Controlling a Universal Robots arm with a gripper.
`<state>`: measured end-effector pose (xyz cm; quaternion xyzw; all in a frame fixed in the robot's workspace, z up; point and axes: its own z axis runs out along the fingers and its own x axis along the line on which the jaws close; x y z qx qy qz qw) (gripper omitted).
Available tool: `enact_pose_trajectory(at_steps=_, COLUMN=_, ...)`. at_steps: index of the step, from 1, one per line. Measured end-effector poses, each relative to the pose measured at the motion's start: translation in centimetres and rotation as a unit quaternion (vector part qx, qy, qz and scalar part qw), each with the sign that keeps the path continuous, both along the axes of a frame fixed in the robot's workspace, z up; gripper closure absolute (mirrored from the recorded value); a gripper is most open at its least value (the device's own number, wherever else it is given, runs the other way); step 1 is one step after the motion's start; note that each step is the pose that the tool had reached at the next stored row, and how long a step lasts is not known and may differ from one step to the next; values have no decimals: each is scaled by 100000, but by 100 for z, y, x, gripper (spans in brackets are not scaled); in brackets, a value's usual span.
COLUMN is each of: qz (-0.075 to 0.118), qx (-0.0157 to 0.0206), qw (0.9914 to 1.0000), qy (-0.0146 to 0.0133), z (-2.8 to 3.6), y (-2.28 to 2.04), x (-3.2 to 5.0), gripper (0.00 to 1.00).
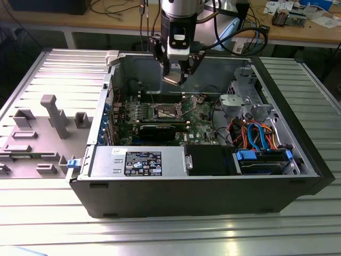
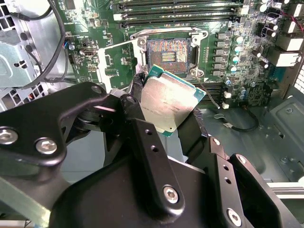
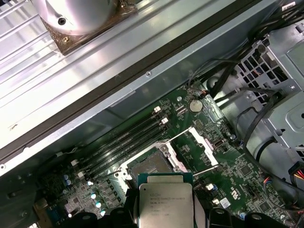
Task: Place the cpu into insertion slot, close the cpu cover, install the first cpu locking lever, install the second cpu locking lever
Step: 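Place the cpu into insertion slot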
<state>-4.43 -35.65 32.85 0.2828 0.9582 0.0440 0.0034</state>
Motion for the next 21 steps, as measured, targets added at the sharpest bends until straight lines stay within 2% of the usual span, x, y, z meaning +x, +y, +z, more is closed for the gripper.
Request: enact_pose_trajectory(at_steps=21, qz=-1326, qx=-3, qw=99991, qy=0, z=0, y=0, x=0, gripper=45)
